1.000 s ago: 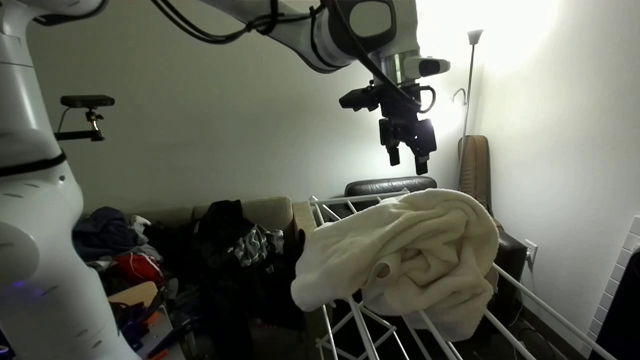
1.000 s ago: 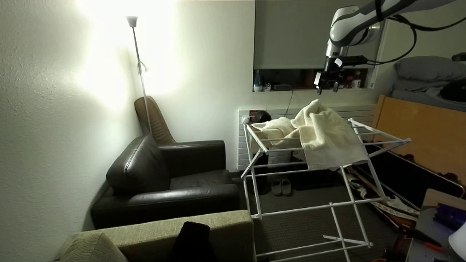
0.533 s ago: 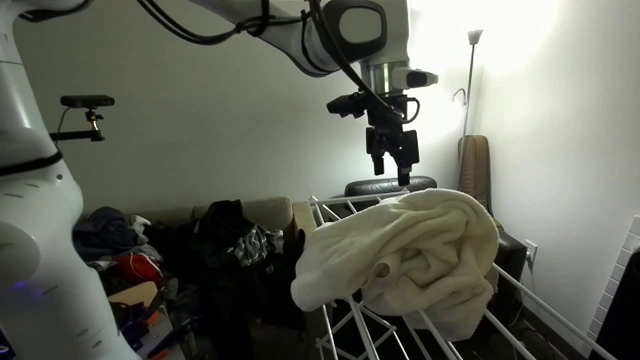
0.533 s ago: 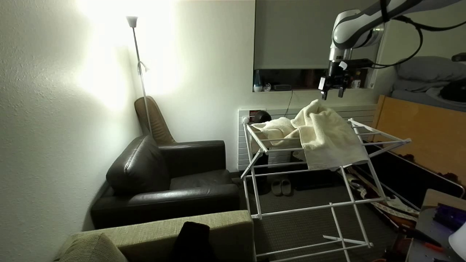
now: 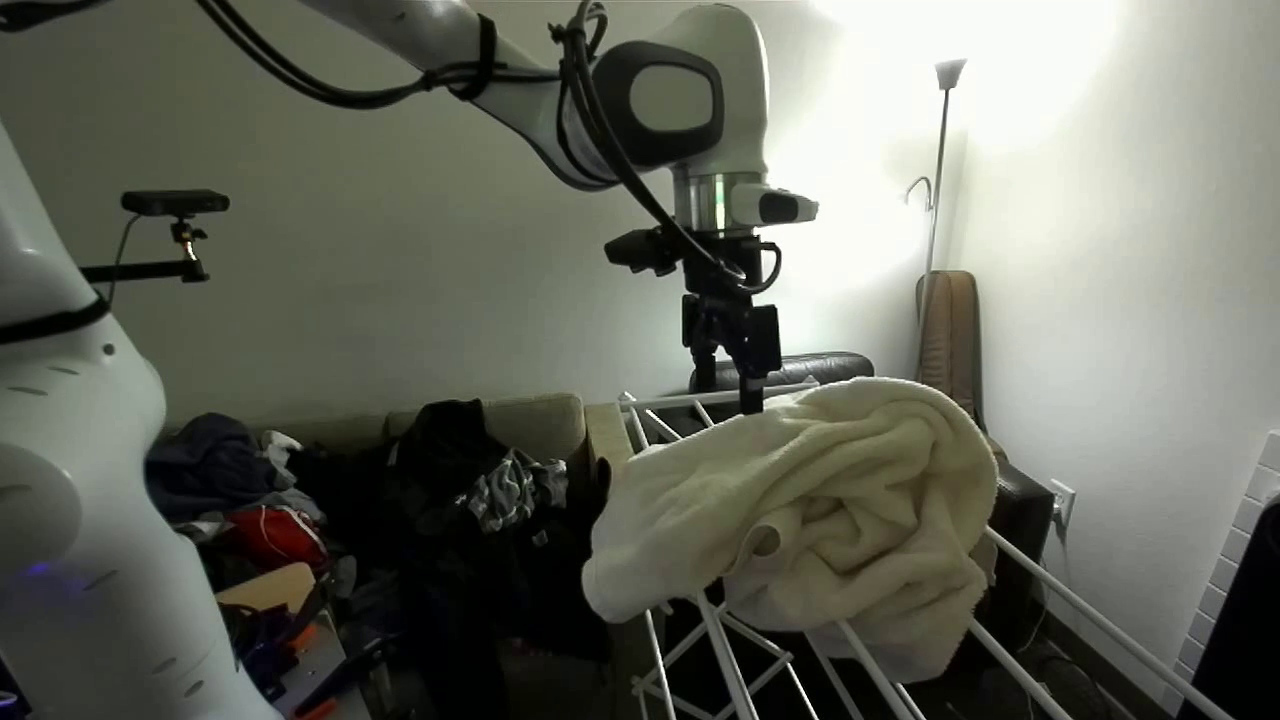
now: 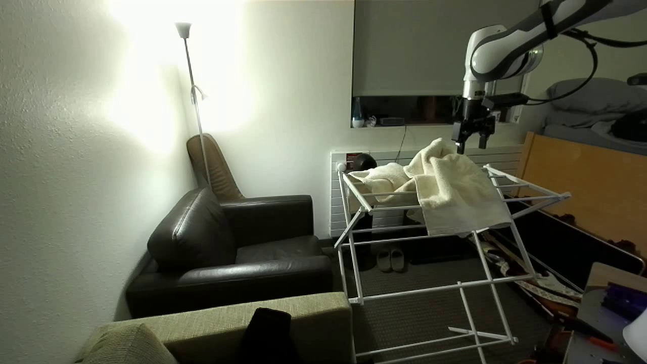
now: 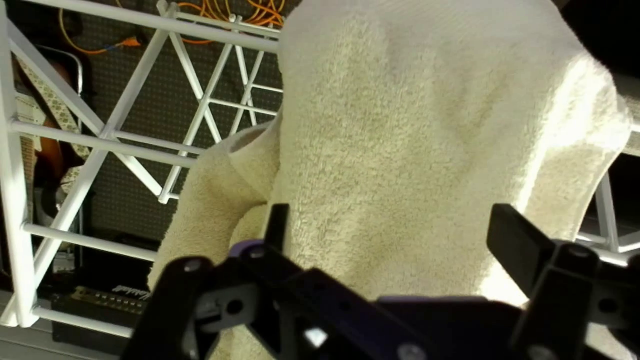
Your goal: Take the towel and put it on the couch
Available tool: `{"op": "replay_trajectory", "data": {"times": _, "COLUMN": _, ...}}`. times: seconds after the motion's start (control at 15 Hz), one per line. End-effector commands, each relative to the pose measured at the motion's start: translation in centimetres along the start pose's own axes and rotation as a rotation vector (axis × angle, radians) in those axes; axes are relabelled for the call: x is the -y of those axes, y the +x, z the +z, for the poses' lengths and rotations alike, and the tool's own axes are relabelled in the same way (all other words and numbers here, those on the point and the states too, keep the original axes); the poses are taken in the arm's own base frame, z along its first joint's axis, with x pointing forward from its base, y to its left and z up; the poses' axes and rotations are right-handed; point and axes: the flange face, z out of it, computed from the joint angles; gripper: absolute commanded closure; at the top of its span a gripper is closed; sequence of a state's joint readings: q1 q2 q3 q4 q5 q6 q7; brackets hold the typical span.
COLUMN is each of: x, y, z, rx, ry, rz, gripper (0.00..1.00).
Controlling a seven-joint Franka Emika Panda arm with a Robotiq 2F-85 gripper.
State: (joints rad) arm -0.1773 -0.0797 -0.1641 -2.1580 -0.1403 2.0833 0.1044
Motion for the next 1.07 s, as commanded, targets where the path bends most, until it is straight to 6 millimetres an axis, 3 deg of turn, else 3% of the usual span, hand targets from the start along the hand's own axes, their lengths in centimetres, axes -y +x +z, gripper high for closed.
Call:
{"op": "replay_trajectory", "data": {"times": 0.0, "x": -0.1, "y": -1.2, "z": 0.4, "rx": -0.056, "ry": -0.080, "rz": -0.059, "gripper": 0.00}}
{"op": "replay_trajectory", "data": {"times": 0.4, "x": -2.0, "y": -0.1, "z": 1.3, "rx": -0.169, "ry": -0.124, "rz": -0.086, "gripper": 0.00}}
{"op": "replay_trajectory", "data": {"times": 1.0, "x": -6.2, "y": 1.4, "z": 2.5, "rx": -0.258, "ry": -0.044, "rz": 0.046, "gripper": 0.00}}
